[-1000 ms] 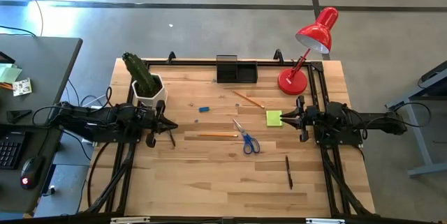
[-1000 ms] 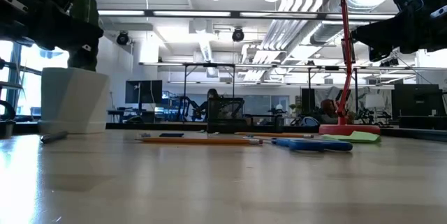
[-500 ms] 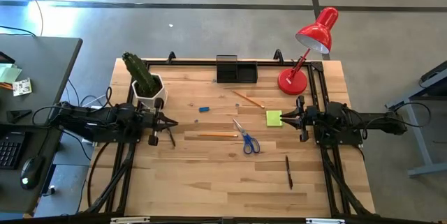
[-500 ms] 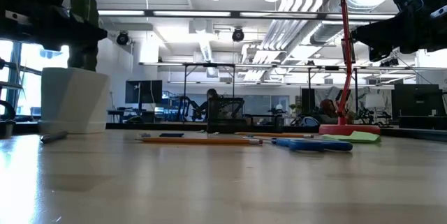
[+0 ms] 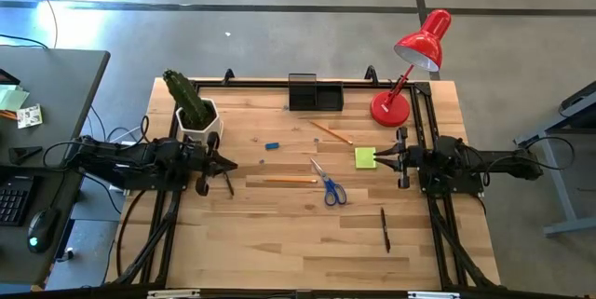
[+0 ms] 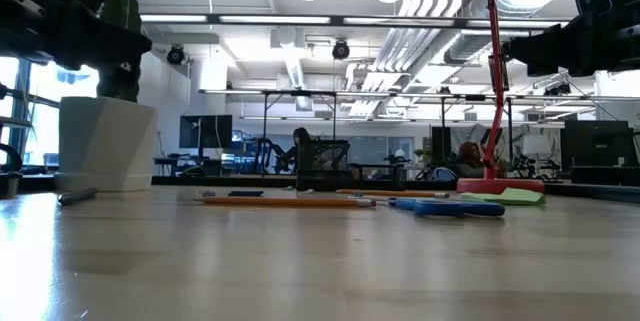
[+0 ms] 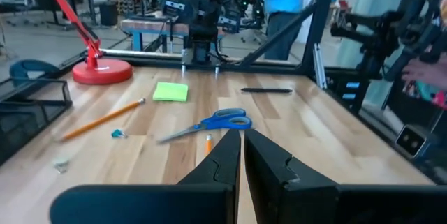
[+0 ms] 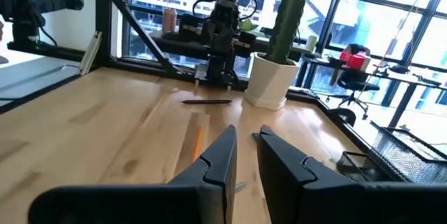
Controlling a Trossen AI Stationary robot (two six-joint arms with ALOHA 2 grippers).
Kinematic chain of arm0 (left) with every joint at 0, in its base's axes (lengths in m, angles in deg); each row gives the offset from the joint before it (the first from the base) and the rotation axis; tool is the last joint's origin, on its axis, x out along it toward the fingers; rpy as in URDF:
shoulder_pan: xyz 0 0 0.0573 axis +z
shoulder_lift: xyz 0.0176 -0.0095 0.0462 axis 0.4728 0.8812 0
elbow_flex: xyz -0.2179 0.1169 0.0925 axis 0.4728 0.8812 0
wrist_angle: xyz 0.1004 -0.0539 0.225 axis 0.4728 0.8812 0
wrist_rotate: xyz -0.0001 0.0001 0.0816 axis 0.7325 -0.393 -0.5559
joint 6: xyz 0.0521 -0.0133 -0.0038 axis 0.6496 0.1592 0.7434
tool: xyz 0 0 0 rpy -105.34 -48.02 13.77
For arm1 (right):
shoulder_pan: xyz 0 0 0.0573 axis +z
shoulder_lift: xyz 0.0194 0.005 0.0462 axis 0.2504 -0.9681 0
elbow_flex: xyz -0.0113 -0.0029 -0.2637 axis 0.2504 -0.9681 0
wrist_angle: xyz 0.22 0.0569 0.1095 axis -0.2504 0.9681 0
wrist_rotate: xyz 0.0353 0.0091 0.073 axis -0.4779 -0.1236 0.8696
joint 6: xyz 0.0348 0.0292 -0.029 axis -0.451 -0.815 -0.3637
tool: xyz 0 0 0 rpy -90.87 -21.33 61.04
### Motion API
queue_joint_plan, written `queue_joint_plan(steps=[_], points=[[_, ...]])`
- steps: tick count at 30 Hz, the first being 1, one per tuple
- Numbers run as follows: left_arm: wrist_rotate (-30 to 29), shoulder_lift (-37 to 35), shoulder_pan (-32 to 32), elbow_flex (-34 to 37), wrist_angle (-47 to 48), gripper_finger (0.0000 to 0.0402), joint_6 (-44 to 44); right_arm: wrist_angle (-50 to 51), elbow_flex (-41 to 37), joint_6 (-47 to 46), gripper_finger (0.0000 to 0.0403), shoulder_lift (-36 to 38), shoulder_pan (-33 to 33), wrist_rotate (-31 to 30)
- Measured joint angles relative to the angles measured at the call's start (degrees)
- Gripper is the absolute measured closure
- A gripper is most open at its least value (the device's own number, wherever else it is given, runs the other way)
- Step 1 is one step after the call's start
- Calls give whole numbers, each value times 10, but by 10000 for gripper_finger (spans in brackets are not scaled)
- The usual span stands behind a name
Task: Pick and place office supplies into organizer
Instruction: Put the right black pen into the top left section of the desk organizer
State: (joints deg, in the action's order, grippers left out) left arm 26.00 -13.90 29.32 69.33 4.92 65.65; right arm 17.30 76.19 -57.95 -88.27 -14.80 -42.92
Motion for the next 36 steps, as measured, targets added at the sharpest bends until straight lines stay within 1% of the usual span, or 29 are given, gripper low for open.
queue_joint_plan(steps=[4, 7, 11, 17, 20, 22, 29, 31, 36], points=[[0, 0, 0, 0, -13, 389, -21, 0, 0, -3, 350, 0, 0, 0], [0, 0, 0, 0, -13, 389, -35, 0, 0, 18, 350, 0, 0, 0], [1, 0, 0, 0, -14, 389, -36, -1, 0, 36, 351, 0, 0, 0], [0, 0, 0, 0, -38, 389, -35, -13, 0, 30, 350, 0, 0, 0], [-1, 0, 0, 0, -65, 389, -31, -26, 0, -17, 350, 0, 0, 4], [-3, 0, 0, 0, -83, 389, -19, -33, 0, -60, 352, 0, 0, -6], [-40, 4, 0, 0, -106, 389, 28, -37, 0, -242, 350, 0, 0, -8], [-43, 11, 0, 0, -110, 389, 32, -39, 0, -259, 350, 0, 0, -8], [-54, 50, 0, -10, -118, 389, 33, -40, 0, -251, 350, -1, 0, -28]])
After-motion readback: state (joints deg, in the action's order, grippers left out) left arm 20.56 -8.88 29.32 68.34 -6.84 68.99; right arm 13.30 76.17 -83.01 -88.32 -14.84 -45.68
